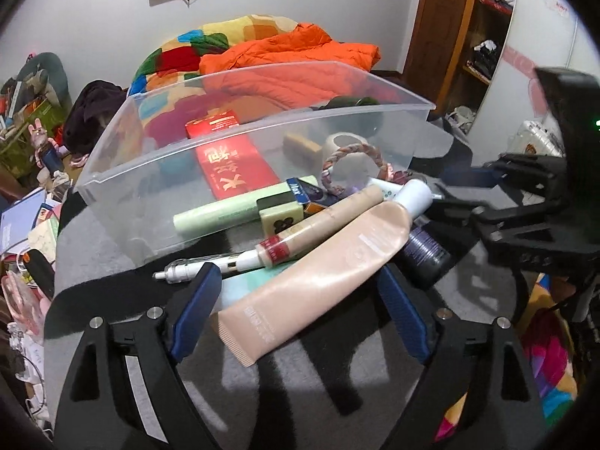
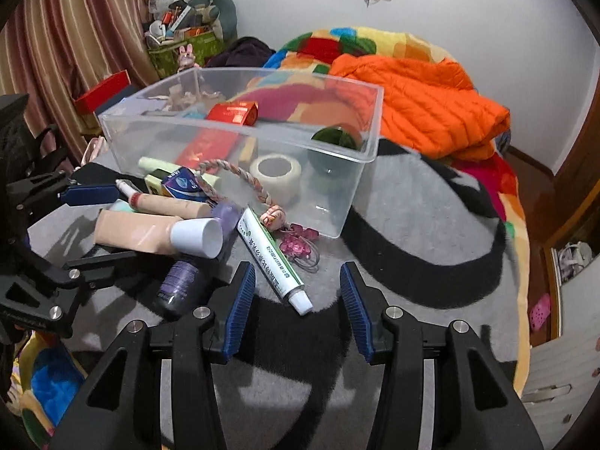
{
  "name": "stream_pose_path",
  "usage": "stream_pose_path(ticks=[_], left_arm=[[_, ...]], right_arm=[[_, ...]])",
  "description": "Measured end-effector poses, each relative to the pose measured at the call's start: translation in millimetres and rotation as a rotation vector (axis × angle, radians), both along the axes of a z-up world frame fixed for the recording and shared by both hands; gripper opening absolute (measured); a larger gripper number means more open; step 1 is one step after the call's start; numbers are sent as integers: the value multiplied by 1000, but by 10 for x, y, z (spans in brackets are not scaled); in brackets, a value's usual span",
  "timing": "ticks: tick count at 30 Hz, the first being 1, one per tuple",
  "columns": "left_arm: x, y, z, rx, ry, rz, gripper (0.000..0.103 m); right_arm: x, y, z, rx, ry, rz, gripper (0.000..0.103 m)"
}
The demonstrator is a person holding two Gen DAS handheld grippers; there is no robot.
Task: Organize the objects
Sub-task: 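Grasp the beige cosmetic tube with the left gripper while the right grasps the white ointment tube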
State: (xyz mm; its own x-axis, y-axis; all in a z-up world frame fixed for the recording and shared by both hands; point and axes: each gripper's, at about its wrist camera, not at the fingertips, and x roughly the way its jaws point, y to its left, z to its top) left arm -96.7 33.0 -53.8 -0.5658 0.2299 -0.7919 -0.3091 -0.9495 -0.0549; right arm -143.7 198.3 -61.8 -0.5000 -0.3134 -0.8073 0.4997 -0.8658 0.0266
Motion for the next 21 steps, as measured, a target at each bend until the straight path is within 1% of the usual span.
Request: stream_pose_path(ticks=[1, 2, 3, 4, 5, 6, 7, 8, 9, 11, 13, 16, 19, 21], left_arm=[[-8, -5, 3, 2, 4, 0, 83], [15, -8, 5, 3, 12, -1, 77], [51, -9, 11, -3, 24, 1, 68], [89, -13, 18, -6, 30, -2, 65], [107, -14, 29, -6, 31, -5, 58], [144, -22, 39, 2, 25, -12, 48], [187, -32, 44, 12, 14, -23, 42], [210, -39, 40, 18, 0, -29, 30], [237, -50, 21, 25, -24, -31, 27], [306, -75, 11, 15, -15, -17, 27], [380, -124, 16, 21, -26, -3, 27], [492, -194, 42, 41, -45, -2, 24], [597, -240, 39, 28, -75, -3, 24], [636, -275, 52, 41, -92, -16, 25]], right_arm=[[-11, -8, -26, -3, -12, 0, 43], [-16, -6, -46, -11, -20, -1, 39], [-14, -1, -68, -21, -32, 2, 35], [1, 9, -83, -30, -34, 1, 30], [18, 19, -80, -35, -29, -3, 27], [32, 29, -76, -42, -32, -3, 24], [47, 44, -69, -56, -38, -3, 23], [64, 56, -63, -69, -42, -2, 22], [91, 67, -59, -75, -45, 2, 21], [130, 66, -55, -70, -39, 7, 18], [190, 66, -55, -68, -38, 15, 16], [279, 73, -39, -77, -40, 24, 15], [367, 109, -27, -95, -50, 30, 15], [422, 150, -30, -120, -70, 34, 15]])
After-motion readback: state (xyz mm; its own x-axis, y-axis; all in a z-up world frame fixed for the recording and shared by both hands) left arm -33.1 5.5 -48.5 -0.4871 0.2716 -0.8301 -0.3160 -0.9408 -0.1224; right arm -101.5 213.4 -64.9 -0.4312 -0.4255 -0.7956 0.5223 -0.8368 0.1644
